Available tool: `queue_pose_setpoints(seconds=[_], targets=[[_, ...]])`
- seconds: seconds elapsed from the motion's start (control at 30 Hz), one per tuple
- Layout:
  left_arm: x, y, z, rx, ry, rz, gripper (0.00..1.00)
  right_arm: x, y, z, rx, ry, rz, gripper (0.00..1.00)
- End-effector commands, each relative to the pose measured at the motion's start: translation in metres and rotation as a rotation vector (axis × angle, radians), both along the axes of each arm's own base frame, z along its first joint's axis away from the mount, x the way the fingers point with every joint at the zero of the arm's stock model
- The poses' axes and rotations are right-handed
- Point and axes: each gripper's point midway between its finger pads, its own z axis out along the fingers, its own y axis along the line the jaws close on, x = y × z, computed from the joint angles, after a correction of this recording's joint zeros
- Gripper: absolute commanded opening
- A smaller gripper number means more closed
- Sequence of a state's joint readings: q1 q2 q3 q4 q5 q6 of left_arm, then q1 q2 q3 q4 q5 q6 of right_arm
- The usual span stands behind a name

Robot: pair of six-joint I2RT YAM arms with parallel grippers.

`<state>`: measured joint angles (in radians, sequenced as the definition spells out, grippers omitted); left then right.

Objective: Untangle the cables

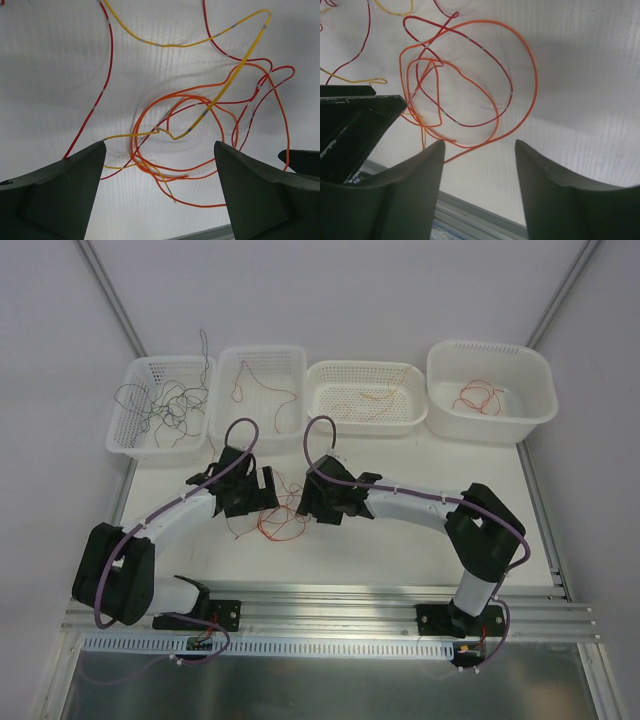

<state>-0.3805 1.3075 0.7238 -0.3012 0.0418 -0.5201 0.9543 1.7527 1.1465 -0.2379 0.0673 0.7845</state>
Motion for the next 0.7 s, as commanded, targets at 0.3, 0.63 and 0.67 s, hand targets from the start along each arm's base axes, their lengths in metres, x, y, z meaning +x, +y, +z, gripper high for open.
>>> queue_pose_setpoints(seconds=[0.3, 0.63, 0.67], targets=[[0.024, 0.007, -0.016, 0.081, 0.021, 0.104, 0.8, -0.006, -0.037, 0.029, -0.087, -0.117, 0.06, 0.01], [0.029, 0.02, -0.034, 0.178, 0.071, 0.127, 0.45, -0.02, -0.108, 0.094, -0.204, -0.314, 0.223, 0.01], [0.028, 0.022, -0.035, 0.193, 0.076, 0.126, 0.37, -0.023, -0.121, 0.099, -0.234, -0.319, 0.233, 0.01]])
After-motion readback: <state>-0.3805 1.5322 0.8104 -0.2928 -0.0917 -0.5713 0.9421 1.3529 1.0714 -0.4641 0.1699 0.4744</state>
